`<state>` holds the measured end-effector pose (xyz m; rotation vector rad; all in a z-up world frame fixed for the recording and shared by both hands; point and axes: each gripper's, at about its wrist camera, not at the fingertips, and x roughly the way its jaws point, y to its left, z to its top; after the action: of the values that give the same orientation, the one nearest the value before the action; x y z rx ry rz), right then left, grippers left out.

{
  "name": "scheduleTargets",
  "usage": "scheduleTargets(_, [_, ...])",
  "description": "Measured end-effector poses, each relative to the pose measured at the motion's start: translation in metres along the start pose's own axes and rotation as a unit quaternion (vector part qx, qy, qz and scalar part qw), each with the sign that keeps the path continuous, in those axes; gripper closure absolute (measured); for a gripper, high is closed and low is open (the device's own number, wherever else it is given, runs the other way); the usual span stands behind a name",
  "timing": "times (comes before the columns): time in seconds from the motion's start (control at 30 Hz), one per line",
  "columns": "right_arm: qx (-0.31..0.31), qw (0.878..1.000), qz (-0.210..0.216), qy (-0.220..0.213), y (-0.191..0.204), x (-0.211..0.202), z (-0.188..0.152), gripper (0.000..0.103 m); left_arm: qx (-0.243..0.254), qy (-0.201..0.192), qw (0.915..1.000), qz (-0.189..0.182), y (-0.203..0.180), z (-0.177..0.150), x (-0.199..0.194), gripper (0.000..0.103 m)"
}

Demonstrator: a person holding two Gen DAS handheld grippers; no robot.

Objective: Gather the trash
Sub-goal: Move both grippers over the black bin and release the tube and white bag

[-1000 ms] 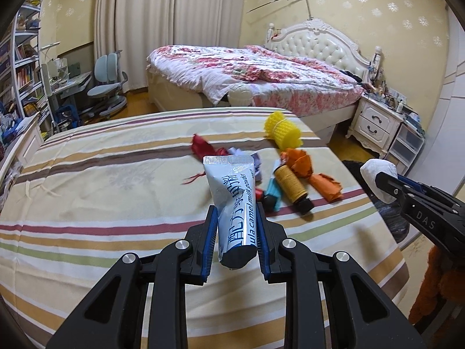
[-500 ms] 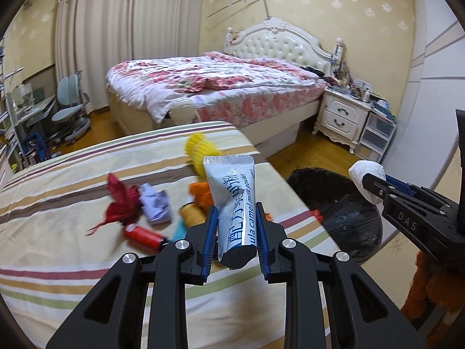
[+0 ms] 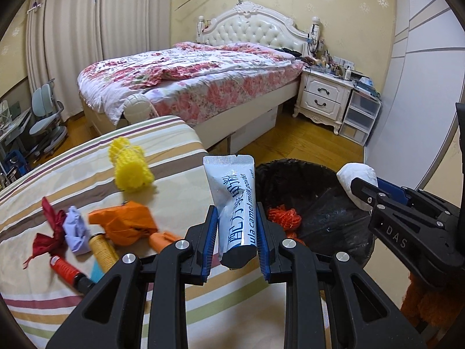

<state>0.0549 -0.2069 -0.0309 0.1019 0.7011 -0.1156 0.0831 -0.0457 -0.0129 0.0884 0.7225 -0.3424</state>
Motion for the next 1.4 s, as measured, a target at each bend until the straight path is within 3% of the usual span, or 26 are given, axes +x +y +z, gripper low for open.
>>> scheduleTargets(0.73, [0.031, 0.999, -0.006, 0.026, -0.034, 0.036, -0.002, 0.074, 0.023, 0.024, 0.9994, 0.009, -0.035, 0.012, 0.052, 0.074])
scheduleTargets(0.83, [0.038, 0.999, -0.008, 0.029, -0.04, 0.039, -0.003, 0.071, 0.025, 0.025, 0.9993, 0.01, -0.037, 0.012, 0.054, 0.061])
scheduleTargets(0.9, [0.044, 0.999, -0.01, 0.028, -0.042, 0.04, -0.003, 0.061, 0.023, 0.024, 0.9994, 0.012, -0.037, 0.013, 0.055, 0.05])
scheduleTargets(1.0, [0.049, 0.998, -0.015, 0.026, -0.047, 0.04, -0.003, 0.06, 0.022, 0.021, 0.9994, 0.013, -0.037, 0.014, 0.054, 0.041])
scheduleTargets(1.17, [0.055, 0.998, -0.021, 0.025, -0.051, 0.036, -0.004, 0.058, 0.016, 0.021, 0.9995, 0.015, -0.033, 0.015, 0.052, 0.034])
scheduleTargets(1.4, [0.054, 0.998, -0.024, 0.023, -0.046, 0.029, -0.005, 0.048, 0.004, 0.018, 0.9996, 0.022, -0.021, 0.013, 0.04, 0.034])
